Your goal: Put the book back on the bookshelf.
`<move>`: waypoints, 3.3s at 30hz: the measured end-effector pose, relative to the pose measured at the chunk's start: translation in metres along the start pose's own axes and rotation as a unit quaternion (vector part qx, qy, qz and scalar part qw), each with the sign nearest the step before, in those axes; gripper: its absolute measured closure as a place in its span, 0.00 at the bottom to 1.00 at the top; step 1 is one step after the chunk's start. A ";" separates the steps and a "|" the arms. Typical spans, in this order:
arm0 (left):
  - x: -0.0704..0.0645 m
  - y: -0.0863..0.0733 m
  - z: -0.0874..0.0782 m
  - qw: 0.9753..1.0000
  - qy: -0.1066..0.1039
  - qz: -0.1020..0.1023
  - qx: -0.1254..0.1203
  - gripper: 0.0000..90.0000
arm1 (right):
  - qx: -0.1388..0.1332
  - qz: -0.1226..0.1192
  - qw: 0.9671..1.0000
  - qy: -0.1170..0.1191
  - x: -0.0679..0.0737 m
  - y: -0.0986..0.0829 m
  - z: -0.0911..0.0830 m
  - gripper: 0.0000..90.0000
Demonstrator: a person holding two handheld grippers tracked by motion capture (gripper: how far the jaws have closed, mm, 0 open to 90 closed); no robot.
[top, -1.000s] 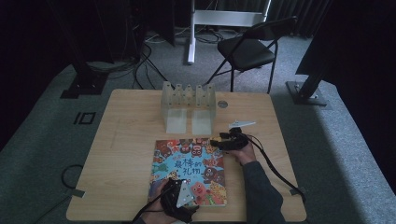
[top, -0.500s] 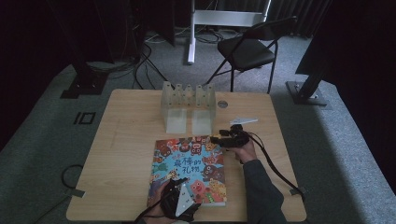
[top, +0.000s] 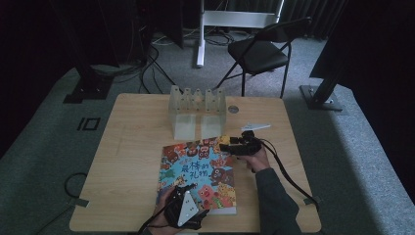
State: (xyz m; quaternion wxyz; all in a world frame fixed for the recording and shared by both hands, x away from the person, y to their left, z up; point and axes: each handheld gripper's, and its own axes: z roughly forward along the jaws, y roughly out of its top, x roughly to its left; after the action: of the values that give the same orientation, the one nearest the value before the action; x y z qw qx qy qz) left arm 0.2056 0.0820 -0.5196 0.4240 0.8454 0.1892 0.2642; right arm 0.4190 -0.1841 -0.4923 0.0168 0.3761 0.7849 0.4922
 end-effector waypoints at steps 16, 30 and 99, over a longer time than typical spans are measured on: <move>0.015 -0.002 -0.006 0.997 -0.058 -0.048 0.020 0.14 | 0.012 0.001 1.000 0.021 0.005 0.010 0.007 0.53; 0.049 -0.011 -0.026 0.995 -0.031 -0.098 0.016 0.14 | 0.010 0.002 1.000 0.026 0.005 0.013 0.006 0.55; 0.155 -0.052 -0.028 0.970 0.018 -0.241 0.009 0.17 | -0.059 -0.018 0.996 0.059 0.041 0.040 -0.038 0.78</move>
State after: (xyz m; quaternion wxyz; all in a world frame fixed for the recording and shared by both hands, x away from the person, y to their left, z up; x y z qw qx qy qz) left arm 0.3057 0.2128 -0.5034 0.4639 0.7739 0.3972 0.1678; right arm 0.3974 -0.1789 -0.4271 0.0020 0.3305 0.7607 0.5587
